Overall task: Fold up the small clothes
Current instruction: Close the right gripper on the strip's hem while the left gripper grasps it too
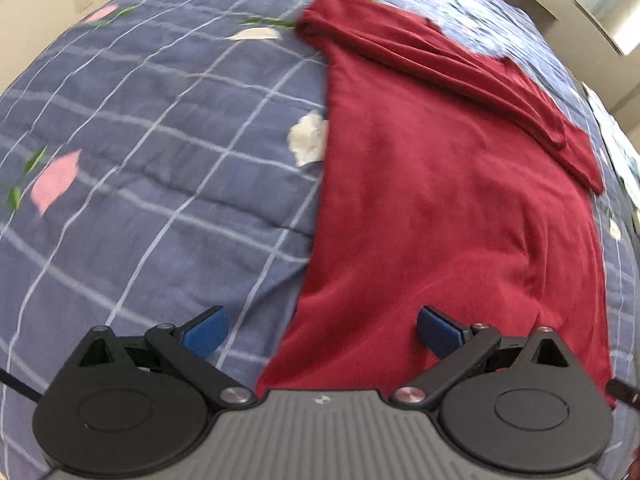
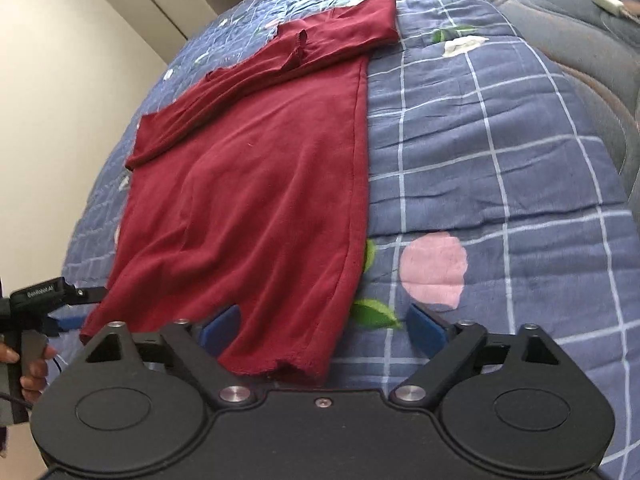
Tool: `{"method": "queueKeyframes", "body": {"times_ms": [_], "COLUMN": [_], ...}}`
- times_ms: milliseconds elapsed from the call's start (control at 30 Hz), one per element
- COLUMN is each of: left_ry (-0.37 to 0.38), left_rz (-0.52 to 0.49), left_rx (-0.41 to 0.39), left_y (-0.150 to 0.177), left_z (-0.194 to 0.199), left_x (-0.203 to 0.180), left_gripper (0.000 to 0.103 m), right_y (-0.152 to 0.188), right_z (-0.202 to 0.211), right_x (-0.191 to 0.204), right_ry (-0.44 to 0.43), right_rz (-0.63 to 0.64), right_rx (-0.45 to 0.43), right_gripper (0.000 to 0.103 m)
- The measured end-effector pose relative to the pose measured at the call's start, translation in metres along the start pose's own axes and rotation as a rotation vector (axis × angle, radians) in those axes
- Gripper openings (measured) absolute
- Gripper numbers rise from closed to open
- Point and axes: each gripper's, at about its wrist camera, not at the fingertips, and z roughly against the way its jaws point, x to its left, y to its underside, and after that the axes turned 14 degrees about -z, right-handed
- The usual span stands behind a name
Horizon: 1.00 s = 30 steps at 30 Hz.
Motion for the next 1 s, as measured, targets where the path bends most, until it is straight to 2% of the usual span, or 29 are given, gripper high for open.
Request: {"method": "queueKeyframes", "body": {"times_ms": [100,167,200,233,267,333,533,667,767,933,1000], "left_ry": [-0.022,-0.029,-0.028,-0.020,-0.011,0.008,0.067,0.086,0.084,0.058,0.057], "left_rz": [0.048,0.075,0.089,0.100,0.111,0.127,0.123,0.130,0.148,0.192,0.194], "left_rx": [-0.018,-0.018,-0.016,-0.017,-0.015,-0.009,0.016,0.022,0.025,0.046,0.046], "left_y": [0.001,-0.001,-0.001,-0.001,-0.001,0.002,0.016,0.024,0.027,0.032,0.032], "left_z": [0.006,0.007,0.007,0.008,0.009,0.009,0.011,0.015,0.015,0.010,0.010], "left_x": [0.008,0.013,0.016,0.017,0.019,0.022,0.015,0.010,0.013,0.022,0.023], "left_gripper": [0.102,0.102,0.101,0.099,0.099,0.095,0.082,0.082,0.082,0.082,0.079], "right_y": [0.001,0.002,0.003,0.004,0.004,0.006,0.001,-0.009,-0.008,-0.005,-0.004], "right_z": [-0.003,-0.005,-0.006,-0.005,-0.005,-0.003,0.022,0.031,0.026,0.016,0.016], "right_x": [0.005,0.008,0.009,0.009,0.009,0.007,0.000,-0.015,-0.018,-0.019,-0.020], "right_ry": [-0.004,0.011,0.019,0.023,0.029,0.036,0.087,0.073,0.083,0.094,0.092], "right_rz": [0.014,0.026,0.033,0.041,0.051,0.071,0.138,0.091,0.104,0.082,0.075], "right_rx": [0.003,0.003,0.004,0.005,0.007,0.019,-0.041,-0.042,-0.023,-0.016,-0.019], "right_gripper": [0.065,0.048,0.045,0.036,0.023,0.008,0.006,0.006,0.006,0.007,0.007]}}
